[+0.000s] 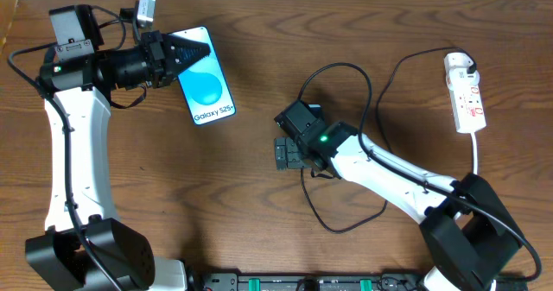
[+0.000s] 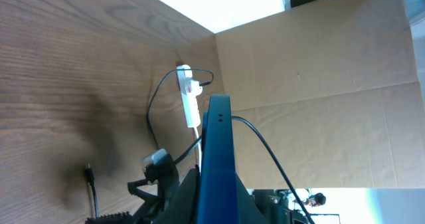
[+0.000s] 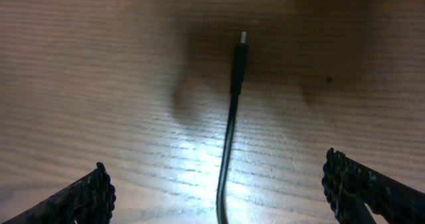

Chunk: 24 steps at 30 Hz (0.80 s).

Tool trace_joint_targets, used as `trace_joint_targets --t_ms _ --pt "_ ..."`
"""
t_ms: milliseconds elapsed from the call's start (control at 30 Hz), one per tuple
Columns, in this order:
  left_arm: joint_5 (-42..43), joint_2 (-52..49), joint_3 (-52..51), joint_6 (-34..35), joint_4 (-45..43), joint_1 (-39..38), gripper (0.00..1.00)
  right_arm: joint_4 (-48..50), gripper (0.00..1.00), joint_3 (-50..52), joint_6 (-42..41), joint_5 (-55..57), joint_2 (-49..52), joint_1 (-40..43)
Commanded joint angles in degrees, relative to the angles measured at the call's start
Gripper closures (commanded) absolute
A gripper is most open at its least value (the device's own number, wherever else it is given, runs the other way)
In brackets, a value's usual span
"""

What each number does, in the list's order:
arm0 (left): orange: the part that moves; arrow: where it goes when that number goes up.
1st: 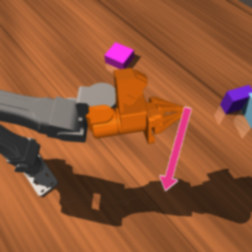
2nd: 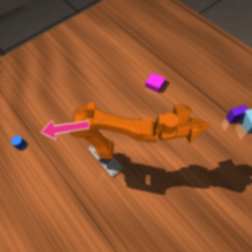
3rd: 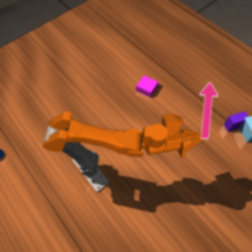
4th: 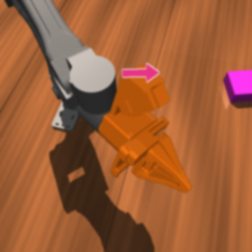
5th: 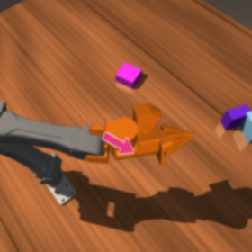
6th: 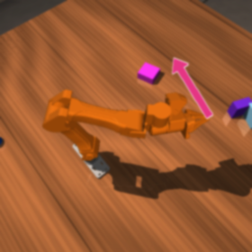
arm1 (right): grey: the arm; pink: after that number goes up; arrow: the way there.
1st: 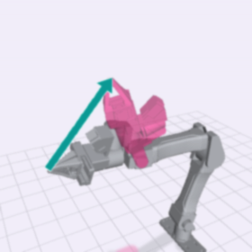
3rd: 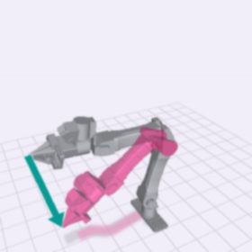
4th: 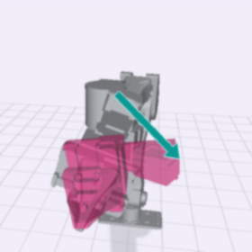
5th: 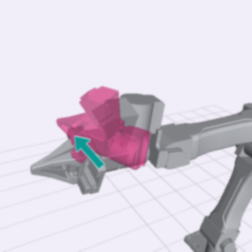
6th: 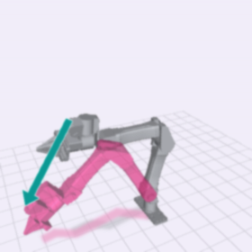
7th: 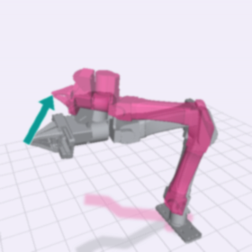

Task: Plug charger to phone and switch on socket
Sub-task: 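Move the right gripper over the black cable's plug end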

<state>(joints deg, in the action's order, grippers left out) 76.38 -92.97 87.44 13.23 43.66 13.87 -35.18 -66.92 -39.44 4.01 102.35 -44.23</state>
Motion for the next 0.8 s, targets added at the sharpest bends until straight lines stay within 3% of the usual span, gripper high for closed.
trace_joint_targets --t_ms 0,767 --pt "2.03 1.25 0.17 -0.76 -0.04 0.15 0.93 0.35 0.01 -1.11 -1.25 2.12 1.86 -0.5" --pt "0.48 1.25 0.17 -0.76 -0.02 0.15 0.93 2.4 0.02 -1.01 -3.37 6.43 6.75 -0.55"
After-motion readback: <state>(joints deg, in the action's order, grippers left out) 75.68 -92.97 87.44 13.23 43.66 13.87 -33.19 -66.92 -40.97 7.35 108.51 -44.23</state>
